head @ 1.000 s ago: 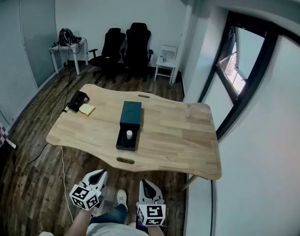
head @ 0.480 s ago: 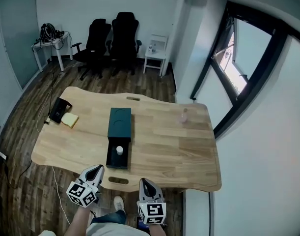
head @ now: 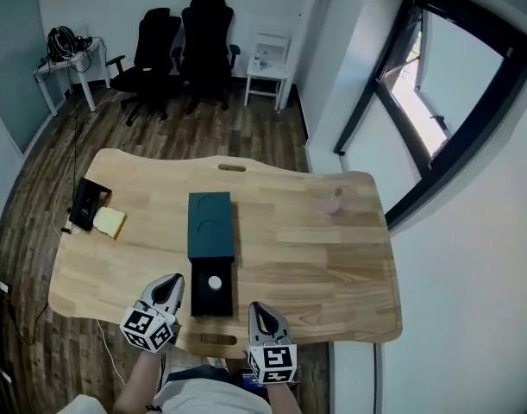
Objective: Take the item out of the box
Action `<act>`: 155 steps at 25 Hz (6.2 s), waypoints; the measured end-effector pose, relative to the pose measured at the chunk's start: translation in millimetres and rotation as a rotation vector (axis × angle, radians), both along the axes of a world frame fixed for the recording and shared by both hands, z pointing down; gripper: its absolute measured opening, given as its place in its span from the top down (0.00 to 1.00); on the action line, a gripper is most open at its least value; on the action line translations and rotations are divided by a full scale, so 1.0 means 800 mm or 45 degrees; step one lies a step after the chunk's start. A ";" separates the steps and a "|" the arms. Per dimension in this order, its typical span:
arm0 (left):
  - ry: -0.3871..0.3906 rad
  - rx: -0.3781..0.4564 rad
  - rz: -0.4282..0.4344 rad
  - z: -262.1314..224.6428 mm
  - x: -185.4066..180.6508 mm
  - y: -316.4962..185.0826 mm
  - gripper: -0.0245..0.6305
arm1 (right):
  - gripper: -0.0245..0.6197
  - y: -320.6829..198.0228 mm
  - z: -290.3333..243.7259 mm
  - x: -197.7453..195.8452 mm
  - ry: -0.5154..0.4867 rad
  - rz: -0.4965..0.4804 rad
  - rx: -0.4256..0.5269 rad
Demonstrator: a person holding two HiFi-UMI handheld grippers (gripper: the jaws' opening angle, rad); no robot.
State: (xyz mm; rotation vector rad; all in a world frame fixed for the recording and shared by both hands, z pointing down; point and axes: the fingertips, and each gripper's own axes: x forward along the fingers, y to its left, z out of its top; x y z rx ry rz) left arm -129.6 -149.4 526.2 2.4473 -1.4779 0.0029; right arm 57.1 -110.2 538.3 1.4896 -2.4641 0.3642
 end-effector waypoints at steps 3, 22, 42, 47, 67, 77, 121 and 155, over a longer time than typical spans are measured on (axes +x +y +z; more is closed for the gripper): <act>-0.006 -0.033 0.009 0.016 -0.003 -0.008 0.96 | 0.95 -0.009 0.010 -0.002 0.004 0.013 -0.026; -0.110 -0.145 0.121 0.067 0.021 -0.009 0.96 | 0.95 -0.033 0.041 -0.001 -0.011 0.018 -0.069; -0.476 -0.367 0.410 0.180 0.065 0.006 0.71 | 0.95 -0.049 0.101 -0.005 0.018 -0.040 -0.207; -0.578 -0.396 0.455 0.203 0.074 -0.004 0.64 | 0.95 -0.055 0.113 0.000 0.020 -0.041 -0.237; -0.791 -0.430 0.590 0.235 0.108 -0.036 0.59 | 0.95 -0.089 0.134 0.026 0.023 -0.040 -0.307; -0.834 -0.446 0.608 0.239 0.108 -0.033 0.66 | 0.95 -0.088 0.135 0.029 0.033 -0.044 -0.306; -0.343 -0.099 0.377 0.027 0.072 -0.043 0.69 | 0.95 -0.070 -0.017 0.007 -0.006 0.110 0.062; -0.290 0.016 0.299 -0.022 0.073 -0.022 0.69 | 0.95 -0.054 -0.041 0.018 0.023 0.054 0.117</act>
